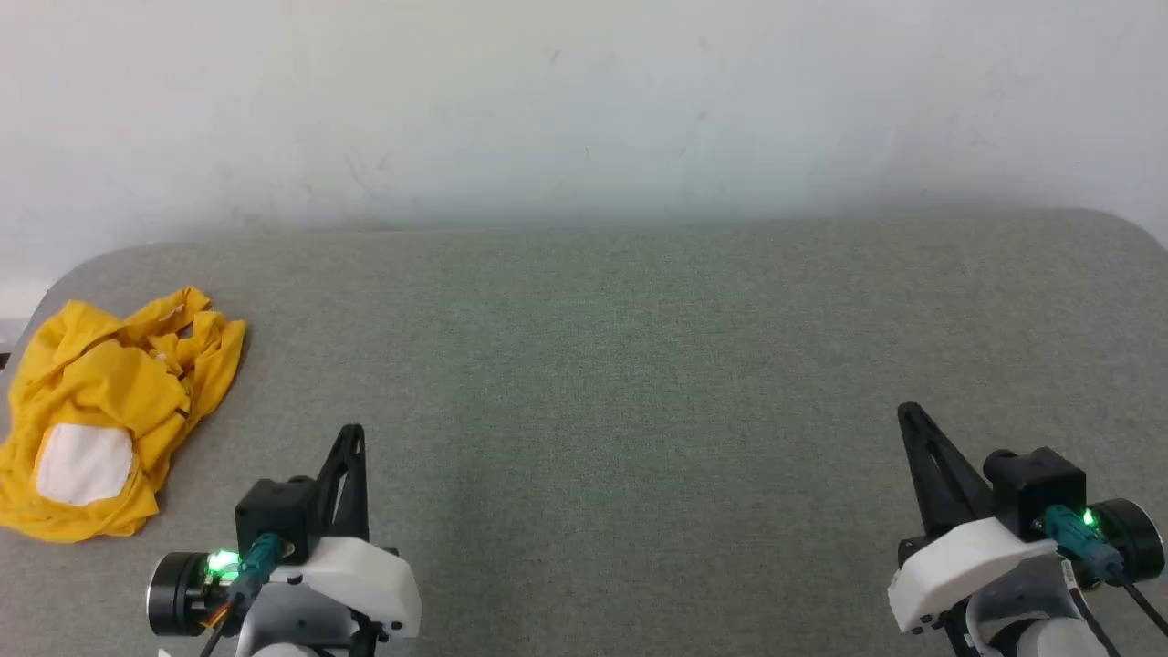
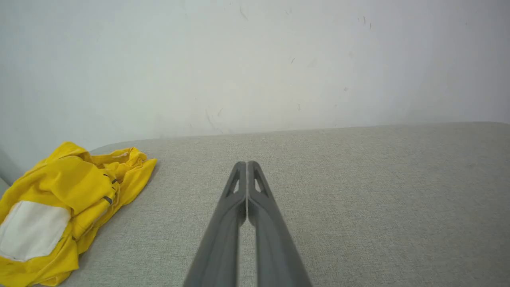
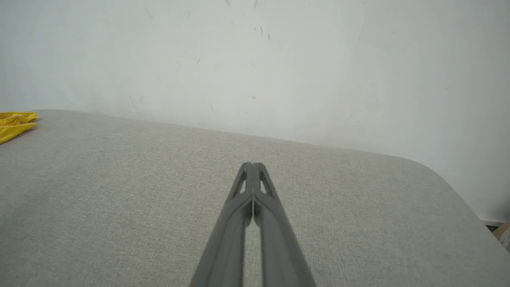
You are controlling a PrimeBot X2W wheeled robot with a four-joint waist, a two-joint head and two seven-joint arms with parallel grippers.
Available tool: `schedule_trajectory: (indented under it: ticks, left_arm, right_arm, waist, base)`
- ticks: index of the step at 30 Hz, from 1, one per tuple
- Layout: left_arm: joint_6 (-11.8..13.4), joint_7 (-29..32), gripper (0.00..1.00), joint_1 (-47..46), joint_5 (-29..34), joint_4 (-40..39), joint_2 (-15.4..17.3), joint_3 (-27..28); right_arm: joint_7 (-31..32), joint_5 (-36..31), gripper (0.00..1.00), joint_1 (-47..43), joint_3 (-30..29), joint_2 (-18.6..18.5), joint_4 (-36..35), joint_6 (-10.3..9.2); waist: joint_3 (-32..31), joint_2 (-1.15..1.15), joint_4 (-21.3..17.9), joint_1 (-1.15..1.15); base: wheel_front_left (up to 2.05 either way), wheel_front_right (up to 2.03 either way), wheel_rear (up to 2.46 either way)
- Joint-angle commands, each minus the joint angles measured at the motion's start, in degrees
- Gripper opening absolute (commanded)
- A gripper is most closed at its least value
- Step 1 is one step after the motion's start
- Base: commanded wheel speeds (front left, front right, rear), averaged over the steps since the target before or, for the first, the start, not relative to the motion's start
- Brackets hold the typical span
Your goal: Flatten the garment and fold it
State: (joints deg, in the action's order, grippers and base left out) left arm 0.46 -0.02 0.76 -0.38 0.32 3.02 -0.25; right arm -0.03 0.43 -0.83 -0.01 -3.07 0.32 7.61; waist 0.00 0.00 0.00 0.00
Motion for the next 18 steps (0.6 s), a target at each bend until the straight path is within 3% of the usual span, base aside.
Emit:
schedule_trajectory:
  ticks: [1, 18]
  left_arm:
    - [-0.5, 0.0, 0.00, -0.8, 0.4, -0.3, -0.1, 0.2]
    - [-0.5, 0.0, 0.00, -0.8, 0.4, -0.3, -0.1, 0.2]
  right_arm:
    - [0.0, -0.4, 0.00, 0.8, 0.0, 0.2, -0.3, -0.12]
    - [0.0, -0.4, 0.00, 0.8, 0.0, 0.2, -0.3, -0.12]
  waist:
    - [0.0, 0.00, 0.0, 0.00]
    - [0.0, 0.00, 0.0, 0.00]
  base:
    - [0.00, 0.00, 0.00]
    - [0.00, 0.00, 0.00]
